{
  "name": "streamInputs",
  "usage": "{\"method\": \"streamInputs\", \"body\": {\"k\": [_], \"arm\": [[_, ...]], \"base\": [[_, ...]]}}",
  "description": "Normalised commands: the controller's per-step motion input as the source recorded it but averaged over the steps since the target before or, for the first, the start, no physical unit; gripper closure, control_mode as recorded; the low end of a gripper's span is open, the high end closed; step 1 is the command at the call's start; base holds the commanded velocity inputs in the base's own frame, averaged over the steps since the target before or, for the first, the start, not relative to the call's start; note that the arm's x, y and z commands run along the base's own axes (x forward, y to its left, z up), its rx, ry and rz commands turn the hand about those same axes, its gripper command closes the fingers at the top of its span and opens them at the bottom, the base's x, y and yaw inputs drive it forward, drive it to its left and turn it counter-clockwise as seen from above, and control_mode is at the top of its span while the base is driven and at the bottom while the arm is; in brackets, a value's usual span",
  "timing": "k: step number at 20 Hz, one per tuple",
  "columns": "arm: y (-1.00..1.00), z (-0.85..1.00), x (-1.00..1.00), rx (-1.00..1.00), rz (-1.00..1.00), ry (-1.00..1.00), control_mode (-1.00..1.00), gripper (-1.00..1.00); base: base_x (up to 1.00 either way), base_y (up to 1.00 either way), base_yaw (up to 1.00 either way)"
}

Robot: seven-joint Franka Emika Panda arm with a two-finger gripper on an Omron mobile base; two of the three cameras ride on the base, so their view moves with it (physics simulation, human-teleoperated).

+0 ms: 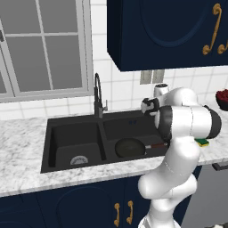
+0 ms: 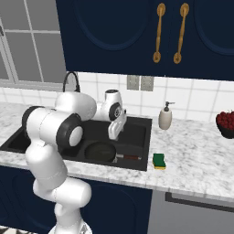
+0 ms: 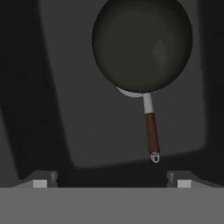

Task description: Pick the pan and sponge and place them into the sink. Then turn on the water.

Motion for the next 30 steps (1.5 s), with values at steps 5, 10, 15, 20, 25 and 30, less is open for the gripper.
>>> {"method": "streamInputs", "body": {"k": [5, 10, 15, 20, 25, 30], "arm": [[-0.02, 0.12, -0.46, 0.17, -0.02, -0.19, -1.0, -1.0], [-0.17, 0.49, -0.44, 0.21, -0.07, 0.0, -1.0, -1.0], [-0.11, 0.55, -0.41, 0.11, -0.15, -0.02, -1.0, -1.0], [-0.05, 0.18, -0.41, 0.08, -0.13, -0.09, -1.0, -1.0], [-0.07, 0.02, -0.08, 0.1, -0.06, -0.08, -1.0, -1.0], [0.0, 0.05, 0.0, 0.11, 0.0, -0.01, -1.0, -1.0]], "base": [[0.0, 0.0, 0.0], [0.0, 0.0, 0.0], [0.0, 0.0, 0.0], [0.0, 0.0, 0.0], [0.0, 0.0, 0.0], [0.0, 0.0, 0.0]]}}
